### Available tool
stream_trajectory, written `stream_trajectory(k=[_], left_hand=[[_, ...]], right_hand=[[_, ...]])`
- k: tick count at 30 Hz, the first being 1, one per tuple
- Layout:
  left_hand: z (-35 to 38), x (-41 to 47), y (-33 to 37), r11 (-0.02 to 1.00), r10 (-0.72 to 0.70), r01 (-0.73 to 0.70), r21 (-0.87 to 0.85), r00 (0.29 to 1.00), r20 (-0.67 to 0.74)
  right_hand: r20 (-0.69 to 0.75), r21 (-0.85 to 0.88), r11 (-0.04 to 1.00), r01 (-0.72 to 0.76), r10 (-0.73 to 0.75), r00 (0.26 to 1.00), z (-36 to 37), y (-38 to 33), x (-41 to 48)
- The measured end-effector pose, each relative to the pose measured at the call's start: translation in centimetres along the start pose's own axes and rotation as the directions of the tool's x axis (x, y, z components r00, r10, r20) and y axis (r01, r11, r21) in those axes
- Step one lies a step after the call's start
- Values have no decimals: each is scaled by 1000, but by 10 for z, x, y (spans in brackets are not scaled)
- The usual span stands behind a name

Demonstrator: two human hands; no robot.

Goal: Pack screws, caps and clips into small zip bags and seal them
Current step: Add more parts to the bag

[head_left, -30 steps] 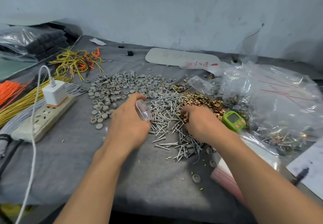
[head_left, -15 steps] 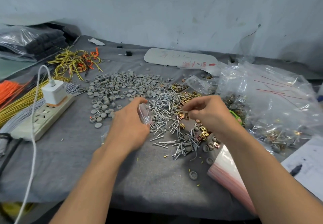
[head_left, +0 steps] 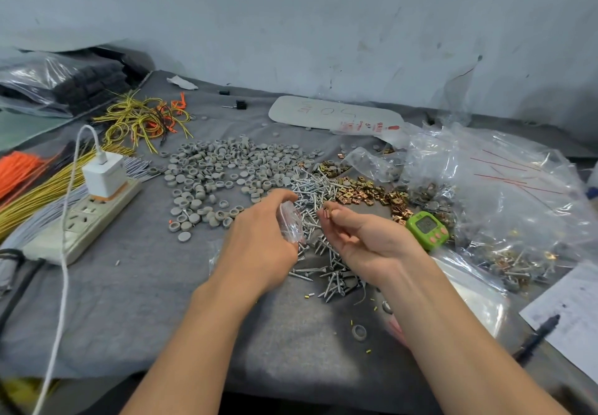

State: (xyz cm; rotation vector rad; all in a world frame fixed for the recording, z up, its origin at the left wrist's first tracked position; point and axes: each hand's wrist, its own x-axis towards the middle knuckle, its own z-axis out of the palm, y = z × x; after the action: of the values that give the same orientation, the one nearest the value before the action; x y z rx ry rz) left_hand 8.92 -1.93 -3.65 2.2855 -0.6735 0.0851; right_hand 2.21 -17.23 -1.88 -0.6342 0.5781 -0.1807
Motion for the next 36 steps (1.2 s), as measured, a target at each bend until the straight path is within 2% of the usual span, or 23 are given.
stream_trajectory(k=[4, 10, 16, 21, 29, 32, 36], left_hand=[[0, 1, -2, 1000, 3, -3, -8, 1000, 5], [-2, 2, -5, 1000, 7, -7, -1, 1000, -3], [-1, 1, -6, 1000, 0, 0, 0, 1000, -6], [1, 1, -5, 1000, 4, -4, -1, 1000, 11], [3, 0, -7, 1000, 7, -6, -11, 1000, 11], [2, 0, -7, 1000, 7, -7, -12, 1000, 12], [1, 1, -7, 1000, 3, -3, 1, 1000, 17]], right_hand=[[15, 103, 991, -87, 86, 996, 2, 4, 0], [31, -15, 993, -121, 122, 992, -1, 8, -3], [116, -96, 995, 4, 7, 993, 0, 9, -9], [198, -391, 891, 231, -164, 966, 0, 13, -13], [290, -458, 849, 263, -138, 947, -1, 11, -16], [319, -546, 774, 320, -161, 934, -5, 8, -18], [393, -681, 581, 446, -223, 892, -11, 7, -20]])
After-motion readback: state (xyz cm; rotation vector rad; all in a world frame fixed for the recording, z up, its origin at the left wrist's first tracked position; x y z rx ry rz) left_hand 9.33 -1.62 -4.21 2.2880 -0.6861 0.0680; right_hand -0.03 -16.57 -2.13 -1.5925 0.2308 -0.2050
